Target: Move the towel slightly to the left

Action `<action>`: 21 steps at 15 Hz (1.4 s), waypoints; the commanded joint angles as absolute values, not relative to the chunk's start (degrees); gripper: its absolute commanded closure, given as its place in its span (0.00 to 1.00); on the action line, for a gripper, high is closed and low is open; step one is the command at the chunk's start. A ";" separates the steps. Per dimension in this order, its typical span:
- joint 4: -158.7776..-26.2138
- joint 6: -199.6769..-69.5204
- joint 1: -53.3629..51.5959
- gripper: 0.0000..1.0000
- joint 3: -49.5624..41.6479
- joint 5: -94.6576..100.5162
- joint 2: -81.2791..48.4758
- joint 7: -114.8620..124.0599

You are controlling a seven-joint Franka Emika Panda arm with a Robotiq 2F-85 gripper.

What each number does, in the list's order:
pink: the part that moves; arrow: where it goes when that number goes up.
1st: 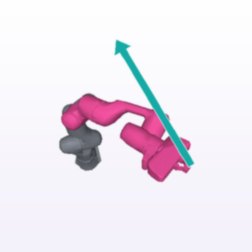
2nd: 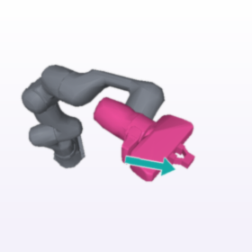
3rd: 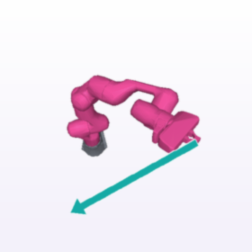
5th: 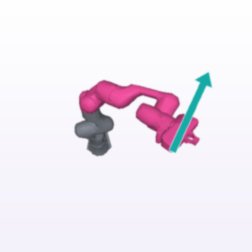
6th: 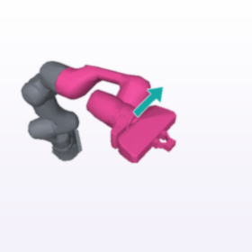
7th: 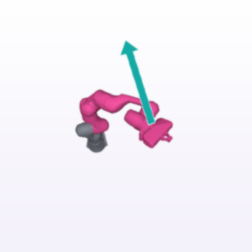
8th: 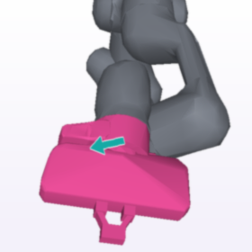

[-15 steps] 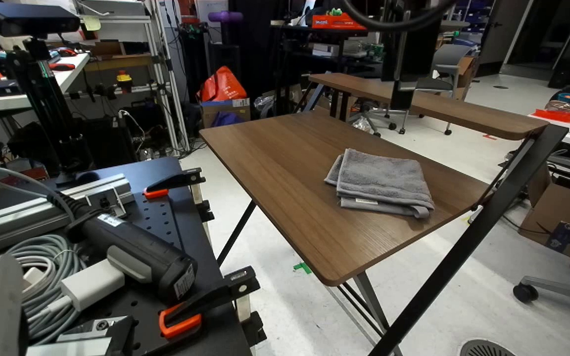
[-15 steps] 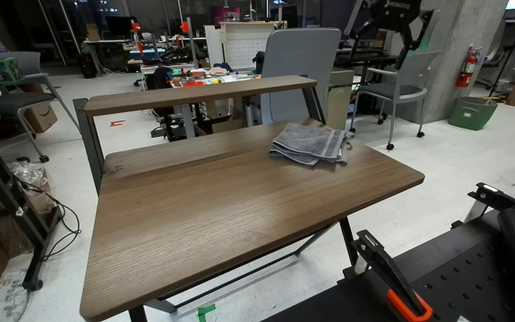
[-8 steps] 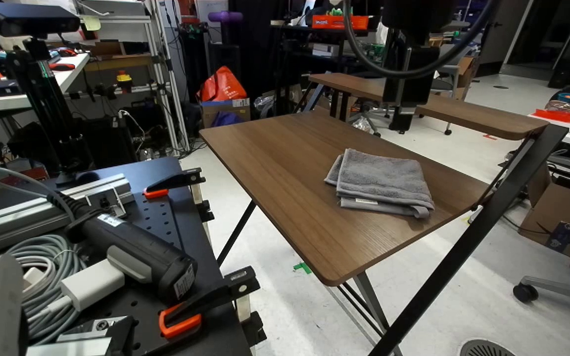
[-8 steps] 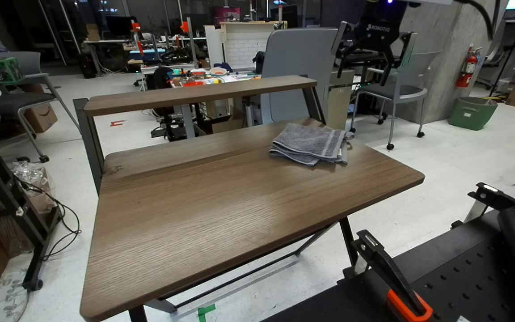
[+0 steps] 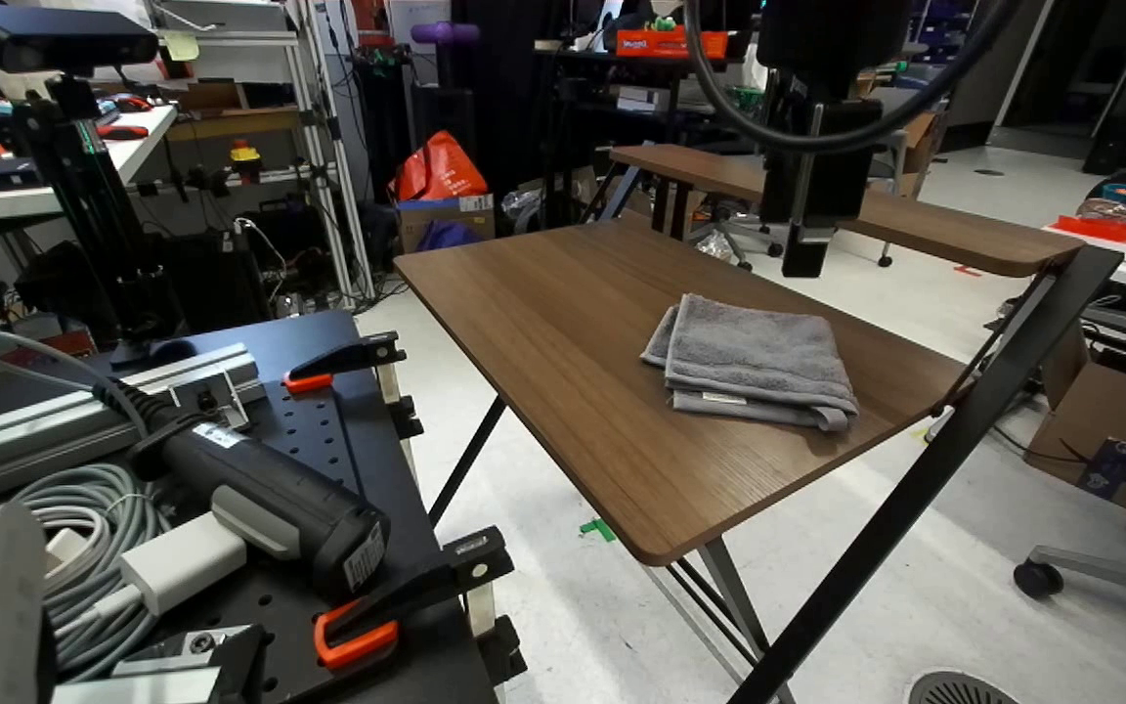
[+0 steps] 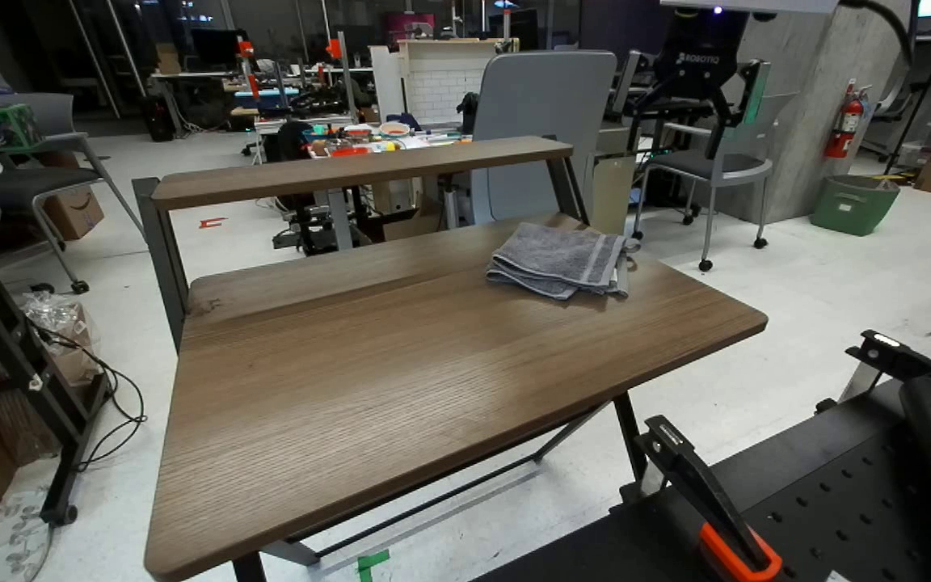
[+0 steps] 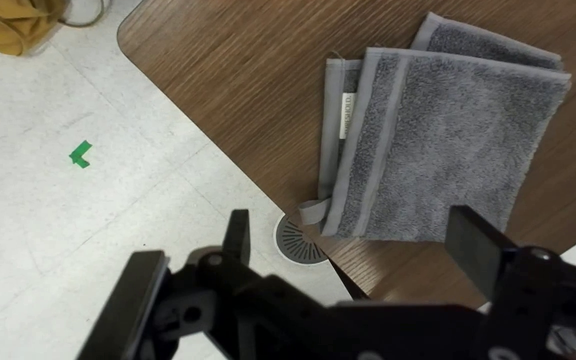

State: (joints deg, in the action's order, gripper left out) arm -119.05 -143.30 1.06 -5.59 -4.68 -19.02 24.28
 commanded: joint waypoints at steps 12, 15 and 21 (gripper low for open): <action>-107.86 -152.22 -3.52 0.00 -5.26 -4.29 -36.46 24.08; -104.07 -153.92 -3.75 0.00 -5.42 -4.59 -40.58 23.96; -98.25 -153.77 -4.30 0.00 -5.23 -4.74 -46.53 23.74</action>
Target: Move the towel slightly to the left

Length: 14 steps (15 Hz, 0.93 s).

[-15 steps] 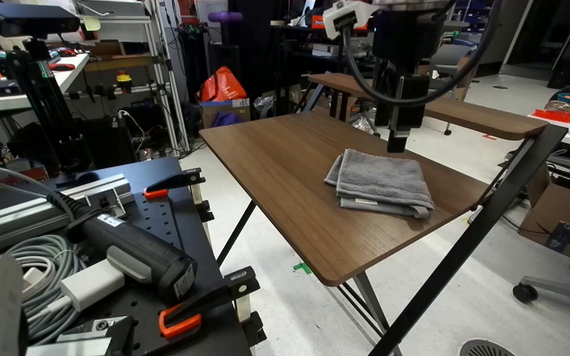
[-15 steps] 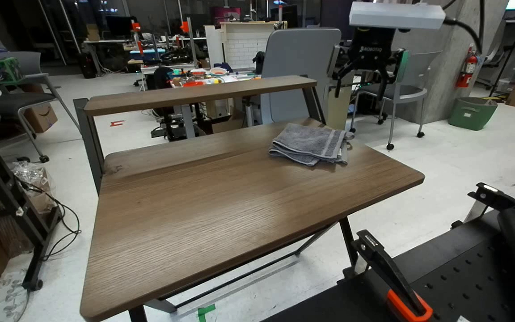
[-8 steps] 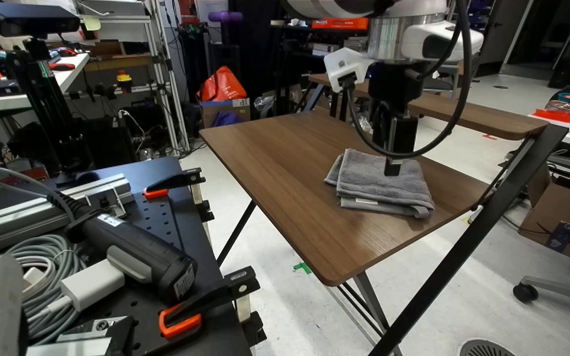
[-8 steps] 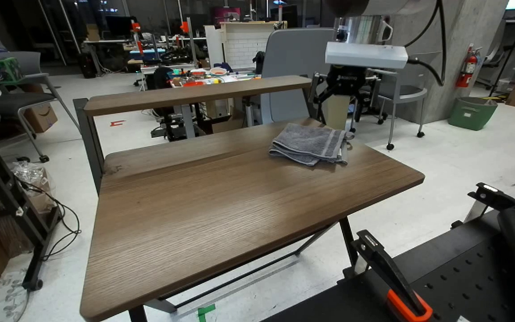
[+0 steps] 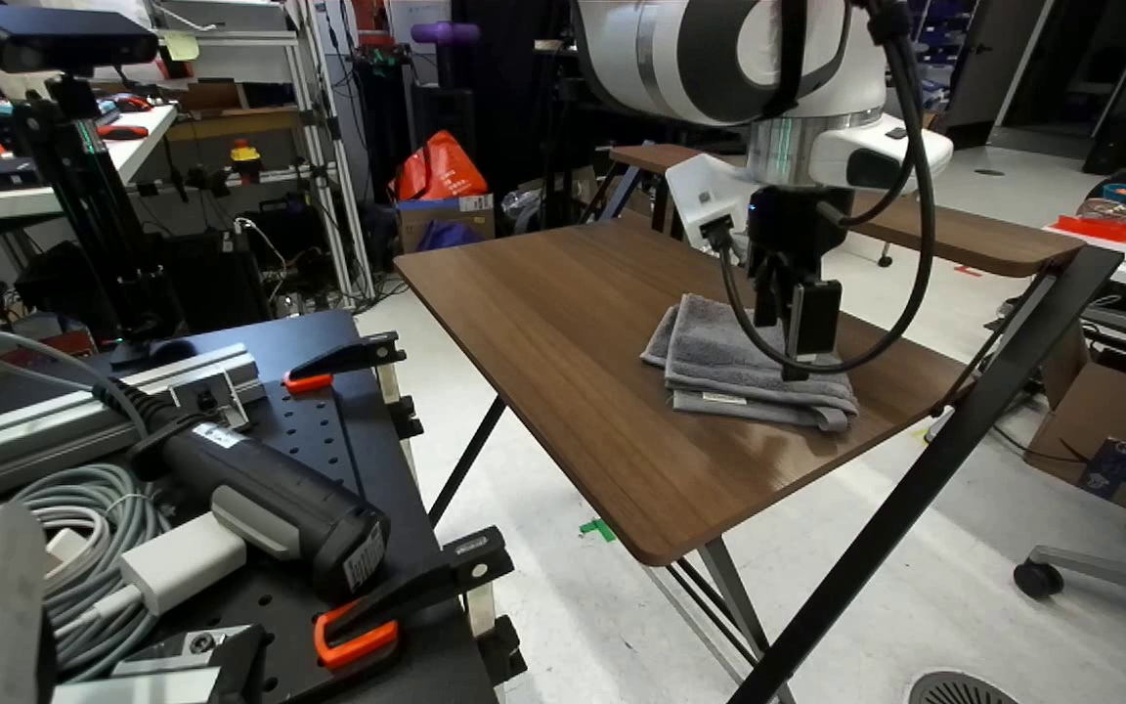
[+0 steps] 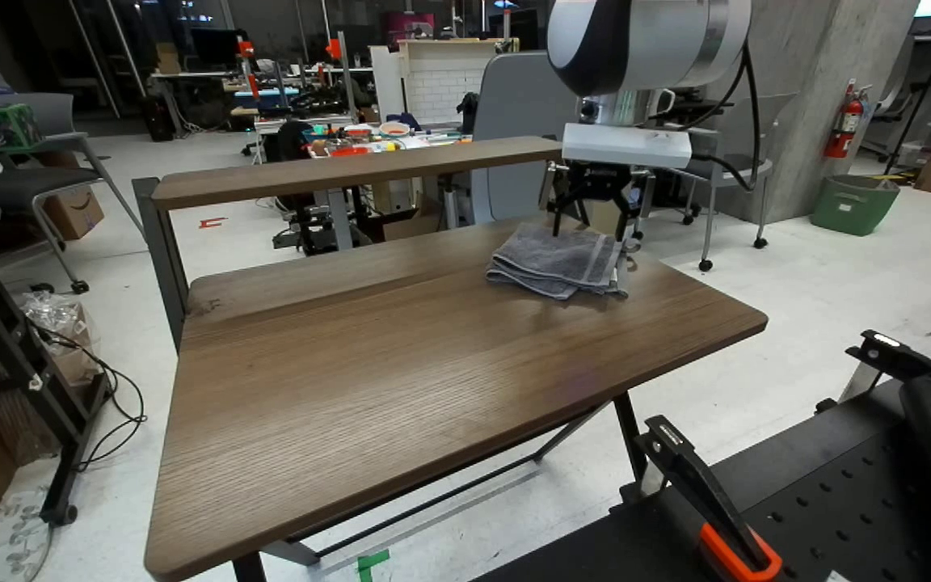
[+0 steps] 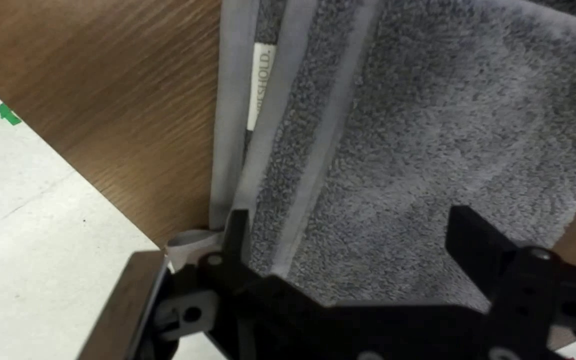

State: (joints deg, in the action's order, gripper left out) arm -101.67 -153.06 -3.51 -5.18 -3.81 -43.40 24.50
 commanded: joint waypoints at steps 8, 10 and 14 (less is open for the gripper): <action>-98.13 -151.93 -7.11 0.00 -3.43 -4.33 -48.45 22.25; -99.32 -150.84 -8.73 0.00 -2.91 -3.79 -47.72 21.73; -100.46 -148.39 -11.22 0.00 -1.18 -3.32 -47.30 19.93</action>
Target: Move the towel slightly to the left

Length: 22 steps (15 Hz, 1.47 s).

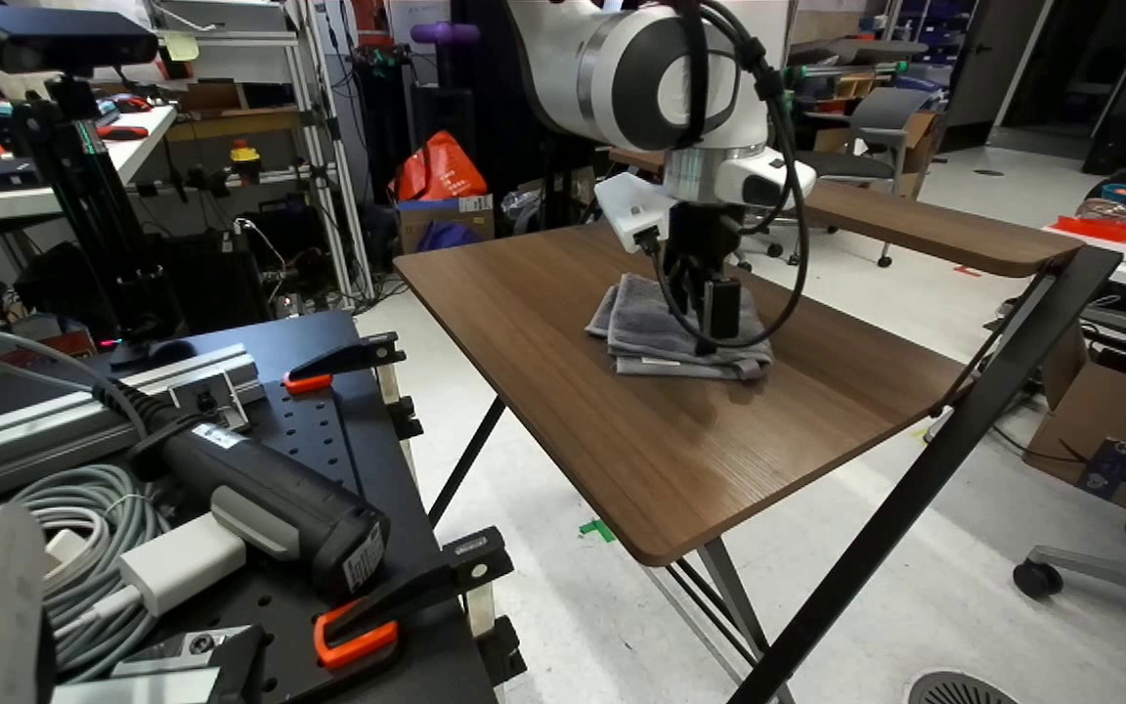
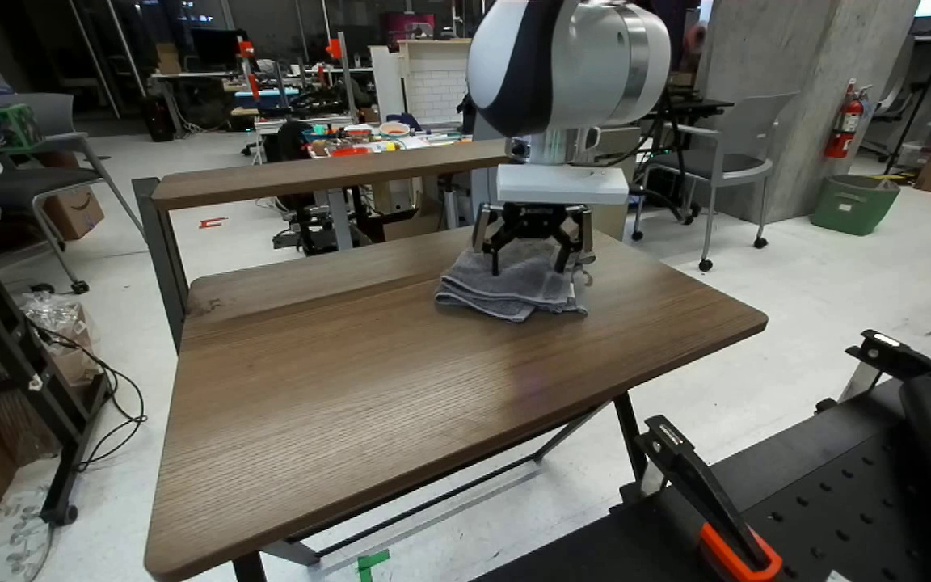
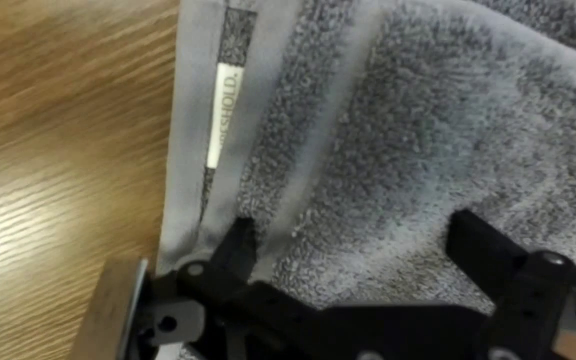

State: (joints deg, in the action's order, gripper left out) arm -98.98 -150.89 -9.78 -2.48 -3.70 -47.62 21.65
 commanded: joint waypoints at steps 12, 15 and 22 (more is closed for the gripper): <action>-103.69 -137.81 -15.83 0.00 4.44 -1.64 -45.21 13.27; -103.76 -136.12 -16.05 0.00 4.53 -1.43 -44.18 13.35; -104.47 -137.61 -15.49 0.00 5.02 0.02 -35.17 11.84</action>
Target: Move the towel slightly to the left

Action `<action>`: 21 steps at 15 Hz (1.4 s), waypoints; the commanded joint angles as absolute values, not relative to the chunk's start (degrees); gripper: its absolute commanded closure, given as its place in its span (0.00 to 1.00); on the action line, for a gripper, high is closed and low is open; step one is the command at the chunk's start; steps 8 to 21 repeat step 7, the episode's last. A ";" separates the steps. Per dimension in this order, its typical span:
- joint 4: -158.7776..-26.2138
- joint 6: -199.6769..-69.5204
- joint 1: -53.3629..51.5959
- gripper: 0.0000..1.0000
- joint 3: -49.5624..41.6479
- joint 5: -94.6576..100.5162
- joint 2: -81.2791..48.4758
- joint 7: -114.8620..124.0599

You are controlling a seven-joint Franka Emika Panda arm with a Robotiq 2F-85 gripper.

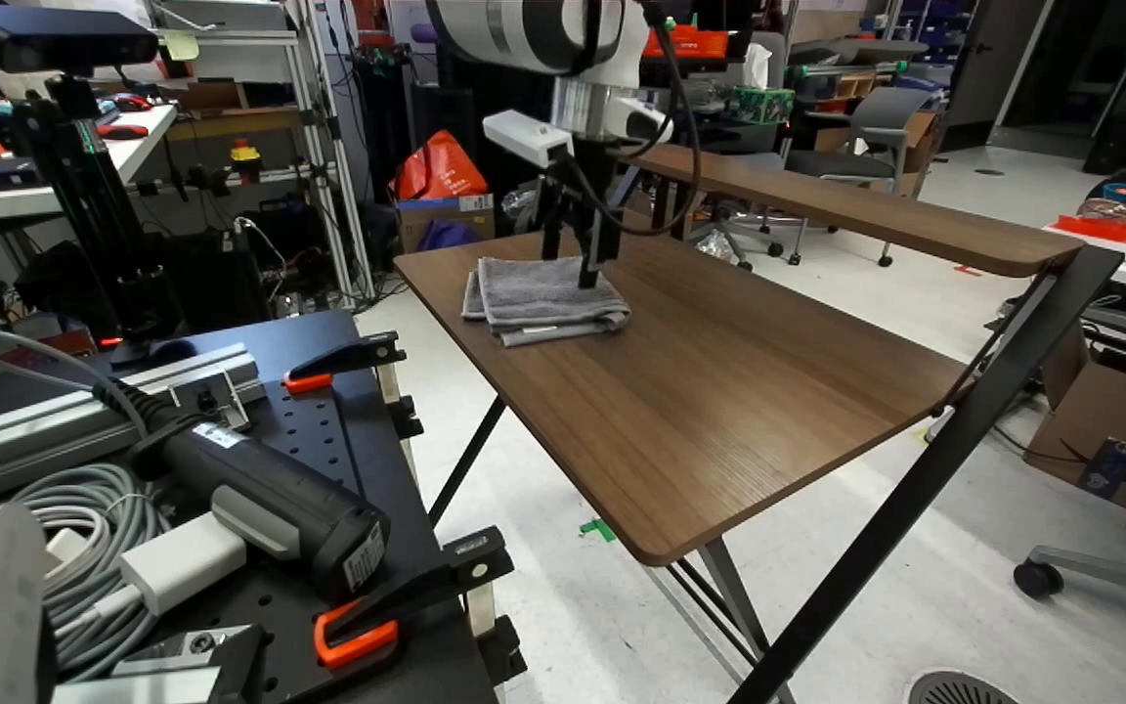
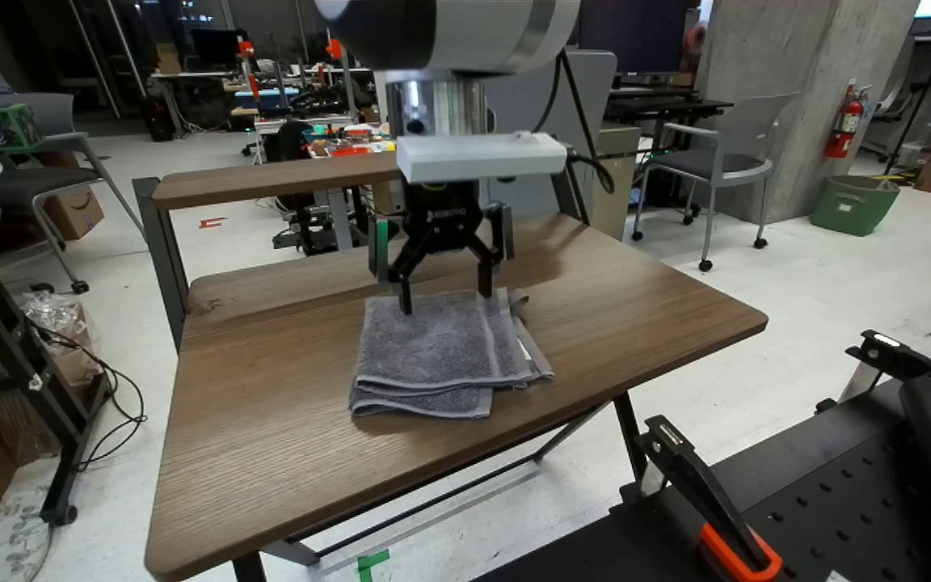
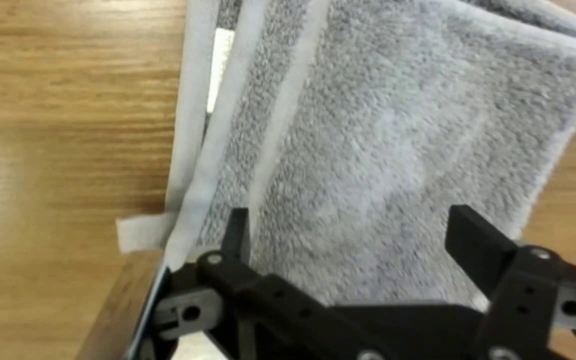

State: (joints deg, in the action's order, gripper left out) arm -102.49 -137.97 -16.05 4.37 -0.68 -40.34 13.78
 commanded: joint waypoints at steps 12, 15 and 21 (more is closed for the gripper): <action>-102.75 -137.08 -15.61 0.00 4.80 -0.26 -36.11 11.81; -102.75 -137.08 -15.61 0.00 4.80 -0.26 -36.11 11.81; -102.75 -137.08 -15.61 0.00 4.80 -0.26 -36.11 11.81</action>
